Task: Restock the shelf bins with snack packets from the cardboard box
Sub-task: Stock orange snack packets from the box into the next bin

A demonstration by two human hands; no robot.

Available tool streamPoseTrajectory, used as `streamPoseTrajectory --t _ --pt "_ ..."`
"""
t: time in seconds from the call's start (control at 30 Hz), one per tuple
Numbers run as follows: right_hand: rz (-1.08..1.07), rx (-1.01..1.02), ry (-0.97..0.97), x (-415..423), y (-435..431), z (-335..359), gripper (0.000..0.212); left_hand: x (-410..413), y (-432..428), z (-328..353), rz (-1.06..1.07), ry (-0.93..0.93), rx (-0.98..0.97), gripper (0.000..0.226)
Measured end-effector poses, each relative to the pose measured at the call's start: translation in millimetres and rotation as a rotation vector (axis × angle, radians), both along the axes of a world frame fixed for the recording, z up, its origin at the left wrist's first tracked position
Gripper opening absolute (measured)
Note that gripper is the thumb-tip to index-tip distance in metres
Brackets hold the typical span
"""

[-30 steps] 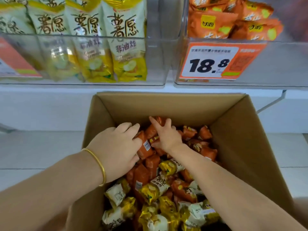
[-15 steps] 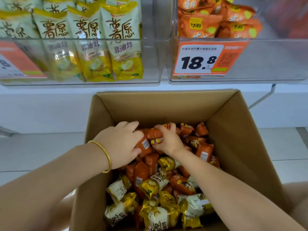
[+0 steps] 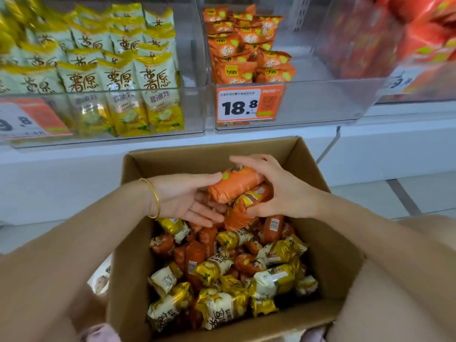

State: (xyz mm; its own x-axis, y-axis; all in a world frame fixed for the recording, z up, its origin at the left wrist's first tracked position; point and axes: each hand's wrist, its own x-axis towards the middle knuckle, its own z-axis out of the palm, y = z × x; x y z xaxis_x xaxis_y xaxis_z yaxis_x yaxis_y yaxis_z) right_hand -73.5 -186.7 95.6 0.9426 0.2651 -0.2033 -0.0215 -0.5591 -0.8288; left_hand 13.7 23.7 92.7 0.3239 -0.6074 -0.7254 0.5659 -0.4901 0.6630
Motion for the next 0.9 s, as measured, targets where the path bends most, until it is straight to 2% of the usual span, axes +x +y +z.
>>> streamPoseTrajectory --t 0.1,0.17,0.23,0.33,0.37,0.53,0.63,0.7,0.77,0.8,0.9 --pt "-0.106 0.041 -0.009 -6 1 -2 0.107 -8 -6 1 0.197 -0.006 -0.071 0.053" --pt "-0.248 0.139 0.036 -7 3 0 0.101 -9 -4 -2 0.287 -0.044 -0.080 0.052" --pt "-0.370 0.178 0.080 -5 1 3 0.079 -9 2 -4 0.336 -0.110 -0.049 0.054" --pt "-0.463 0.299 0.139 4 -6 6 0.025 -9 6 -11 0.413 -0.225 -0.004 0.065" --pt "-0.480 0.352 0.164 7 -6 7 0.019 -9 5 -12 0.431 -0.256 0.002 0.067" --pt "-0.522 0.466 0.256 17 -1 7 0.024 -10 -1 -13 0.460 -0.315 -0.041 0.061" --pt "-0.552 0.496 0.150 19 -6 11 0.023 -9 -4 -14 0.448 -0.343 -0.006 0.058" --pt "-0.484 0.392 -0.150 15 -8 15 0.019 -7 -3 -15 0.448 -0.308 0.040 0.058" --pt "-0.276 0.157 -0.411 10 -3 15 0.029 -7 -2 -18 0.480 -0.199 0.052 0.058" --pt "-0.174 0.082 -0.445 7 1 11 0.035 -8 -2 -19 0.504 -0.127 0.021 0.059" --pt "-0.046 0.037 -0.305 2 16 0 0.054 -10 -5 -19 0.542 -0.030 -0.104 0.063"
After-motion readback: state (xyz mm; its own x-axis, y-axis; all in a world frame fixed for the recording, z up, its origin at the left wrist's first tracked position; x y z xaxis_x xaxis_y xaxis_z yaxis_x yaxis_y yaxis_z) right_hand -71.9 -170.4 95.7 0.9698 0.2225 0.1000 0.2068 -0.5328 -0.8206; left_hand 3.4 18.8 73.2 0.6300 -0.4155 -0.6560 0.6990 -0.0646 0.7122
